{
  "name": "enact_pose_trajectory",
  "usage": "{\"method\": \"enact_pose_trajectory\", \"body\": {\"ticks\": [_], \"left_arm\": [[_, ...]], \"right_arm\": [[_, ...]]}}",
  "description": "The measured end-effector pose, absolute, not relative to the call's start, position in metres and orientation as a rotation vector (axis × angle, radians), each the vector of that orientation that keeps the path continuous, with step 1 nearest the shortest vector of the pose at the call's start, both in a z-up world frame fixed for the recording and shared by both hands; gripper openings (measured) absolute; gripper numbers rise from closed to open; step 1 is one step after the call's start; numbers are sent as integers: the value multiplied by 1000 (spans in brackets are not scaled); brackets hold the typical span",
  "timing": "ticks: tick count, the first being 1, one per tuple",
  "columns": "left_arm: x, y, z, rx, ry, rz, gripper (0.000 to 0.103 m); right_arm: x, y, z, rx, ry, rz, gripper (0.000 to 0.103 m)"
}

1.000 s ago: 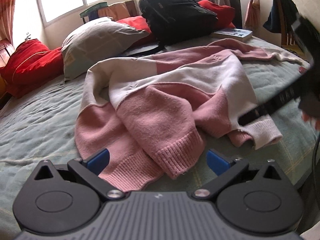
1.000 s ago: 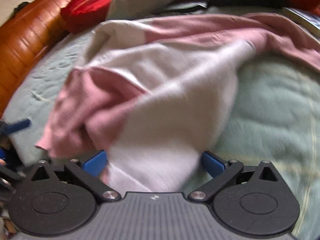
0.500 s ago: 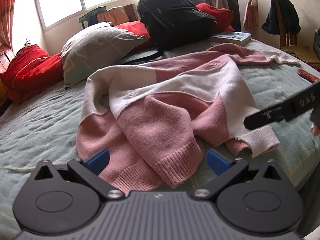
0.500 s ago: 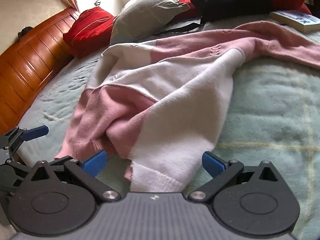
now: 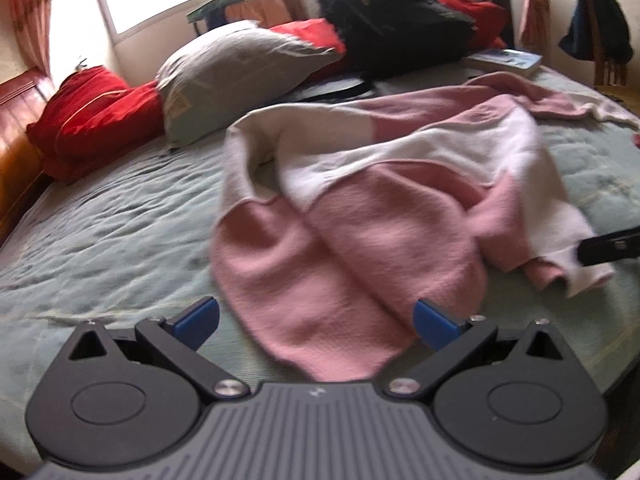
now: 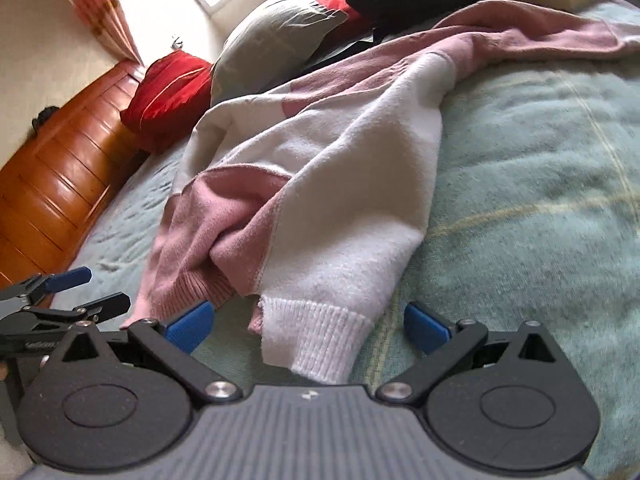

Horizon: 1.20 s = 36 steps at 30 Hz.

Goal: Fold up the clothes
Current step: 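Move the open right gripper back over the sweater's ribbed hem, then grasp the other pink sleeve cuff with the left gripper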

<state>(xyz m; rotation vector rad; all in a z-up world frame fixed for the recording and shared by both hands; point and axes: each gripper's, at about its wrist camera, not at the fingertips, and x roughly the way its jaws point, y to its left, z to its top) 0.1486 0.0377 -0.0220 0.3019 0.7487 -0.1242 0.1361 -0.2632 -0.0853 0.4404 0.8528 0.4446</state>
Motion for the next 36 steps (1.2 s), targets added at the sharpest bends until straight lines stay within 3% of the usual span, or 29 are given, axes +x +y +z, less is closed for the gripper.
{"method": "enact_pose_trajectory", "body": {"ticks": [23,36], "left_arm": [[325,78,-65,216,866,64,102],[370,95,-68,254,876,150,103]], "right_arm": [[139,-234,-35,288,874,462,103],[148,-203,-23,197,888,528,103]]}}
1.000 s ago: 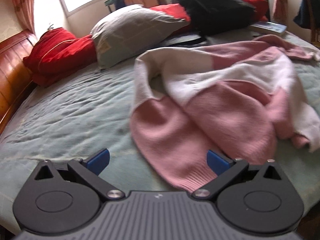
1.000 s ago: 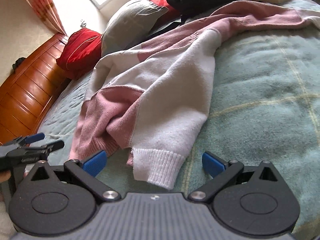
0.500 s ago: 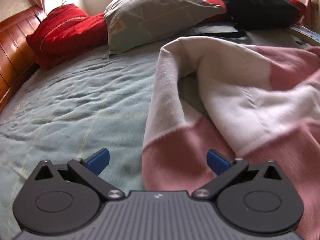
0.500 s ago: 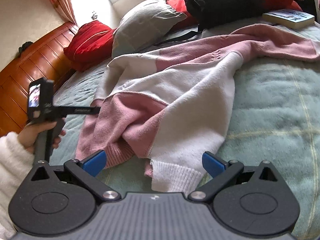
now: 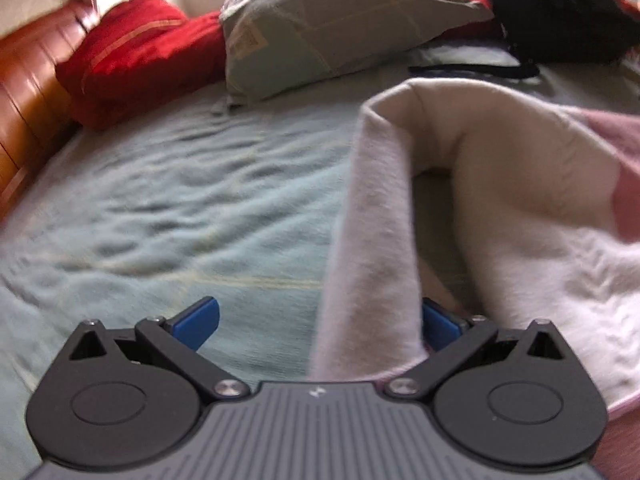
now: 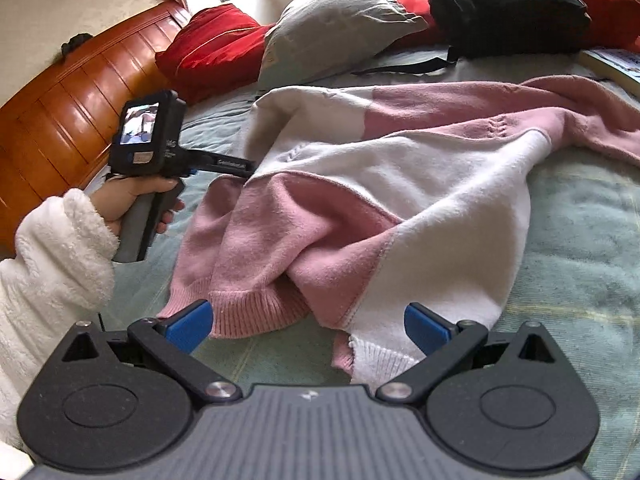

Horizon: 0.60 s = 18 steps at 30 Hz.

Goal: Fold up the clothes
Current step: 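Grasp the other pink sleeve cuff with the left gripper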

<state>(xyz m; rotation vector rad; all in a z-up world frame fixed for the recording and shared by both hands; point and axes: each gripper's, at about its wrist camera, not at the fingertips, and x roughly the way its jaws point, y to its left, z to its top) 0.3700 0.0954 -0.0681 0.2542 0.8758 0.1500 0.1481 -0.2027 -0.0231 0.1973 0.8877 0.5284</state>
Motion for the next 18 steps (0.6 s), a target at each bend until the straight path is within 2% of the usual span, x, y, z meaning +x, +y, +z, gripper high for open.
{"method": "enact_pose_trajectory", "body": {"ticks": [3,14,18], "left_arm": [[374,105,-64,318,858,206,103],[407,175,-50,255,830,340,103],[393,162,-49,281,826,281,102]], "right_arm": [[152,-205,-27,215,894,504,103],[160,-217,-36,259,909,439,103],[162,-215,-39,264,918,440,103]]}}
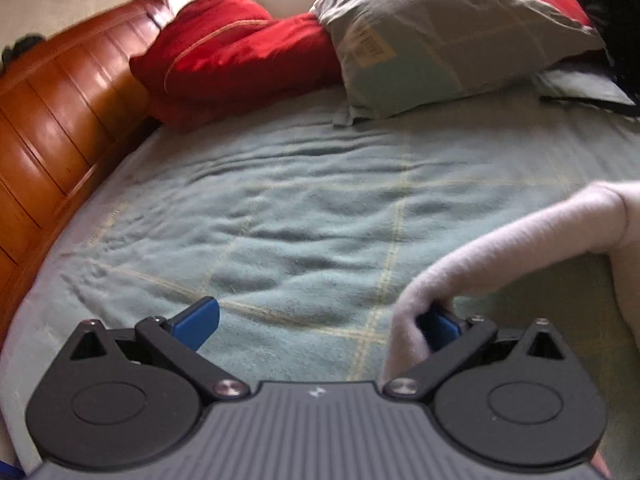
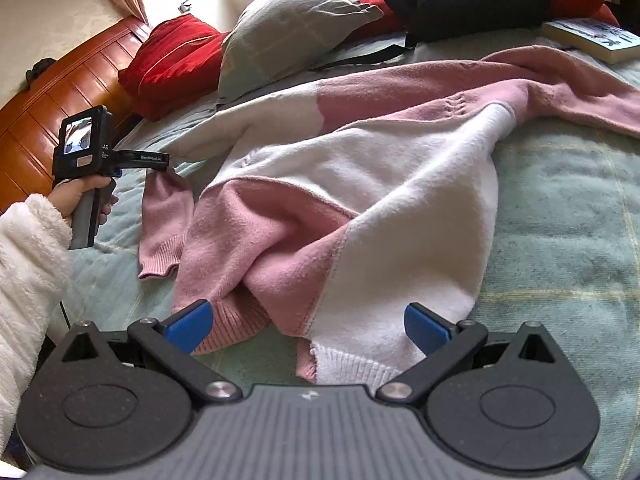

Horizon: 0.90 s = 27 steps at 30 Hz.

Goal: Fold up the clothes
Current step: 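Grasp the other pink sleeve cuff with the left gripper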

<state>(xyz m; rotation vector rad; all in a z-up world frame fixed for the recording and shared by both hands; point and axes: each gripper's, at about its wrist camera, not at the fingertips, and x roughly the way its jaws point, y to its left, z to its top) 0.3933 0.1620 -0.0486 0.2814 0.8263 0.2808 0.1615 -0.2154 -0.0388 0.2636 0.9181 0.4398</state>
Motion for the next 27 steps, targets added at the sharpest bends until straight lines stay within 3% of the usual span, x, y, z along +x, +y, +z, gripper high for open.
{"method": "enact_pose_trajectory", "body": {"ticks": [9,14,27], "left_arm": [[364,114,-54,270,857,70,102],[360,89,-80,412,896,54,103],[302,148,-59,513,898,211,103]], "right_arm": [[160,-204,-42,269,932,459,103],[151,-206,-39,276,927,462,103],[139,-209,-34,300,909,490,103]]}}
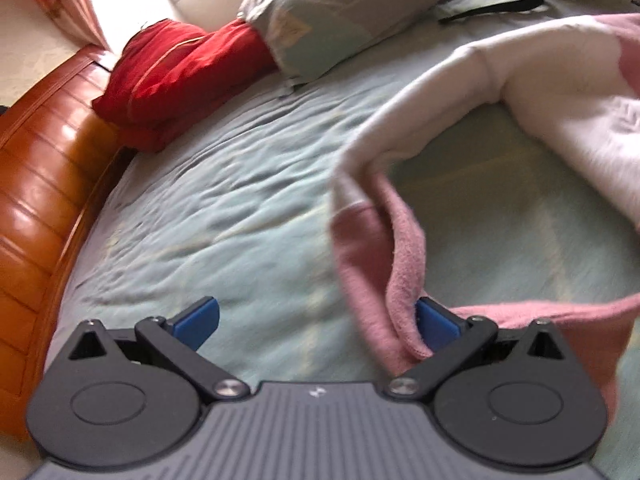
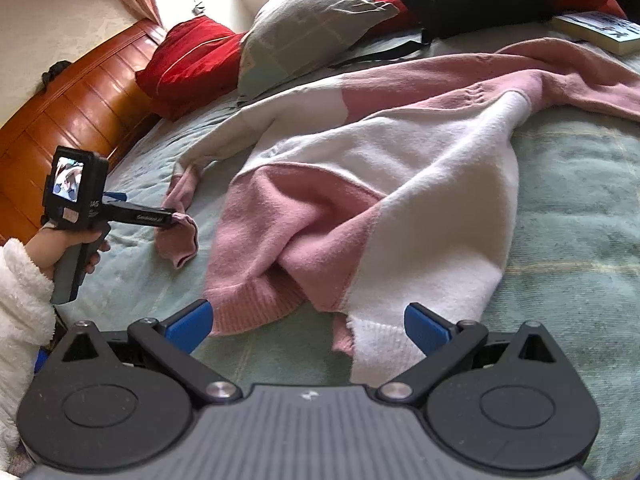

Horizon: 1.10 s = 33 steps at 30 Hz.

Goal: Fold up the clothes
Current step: 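Grasp the other pink sleeve cuff with the left gripper, then pull the pink sleeve out flat with the left gripper and release it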

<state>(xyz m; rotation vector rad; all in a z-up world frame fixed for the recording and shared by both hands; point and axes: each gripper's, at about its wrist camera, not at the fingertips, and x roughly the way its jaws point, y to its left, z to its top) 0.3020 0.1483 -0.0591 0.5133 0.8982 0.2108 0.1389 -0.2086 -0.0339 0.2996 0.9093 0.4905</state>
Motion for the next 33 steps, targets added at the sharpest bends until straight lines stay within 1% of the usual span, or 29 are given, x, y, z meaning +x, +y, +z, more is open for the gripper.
{"method": "enact_pose_trajectory", "body": {"ticks": [4,8,10,12,19,24,28,33], "left_arm": [[290,160,-49,527,890,243,103],[292,166,-40,401,899,191,102],[298,165,-43,335,925,158,102],[306,157,-53,338,948,153,102],[317,157,-68,413,960,313,103],[314,176,-57,536,909,457,103],[318,199,-39,537,869,514,103],[334,208,-18,575,799,539,103]], "right_arm": [[137,-210,-34,309,907,489,103],[135,-212,-36,327,912,480,103],[135,-214,-37,336,915,476,103],[134,-215,-39,344,917,472,103],[134,-218,-39,342,918,470,103],[135,-218,-38,336,910,480,103],[138,-220,-39,356,908,471,103],[139,-222,-42,360,917,454,103]]}}
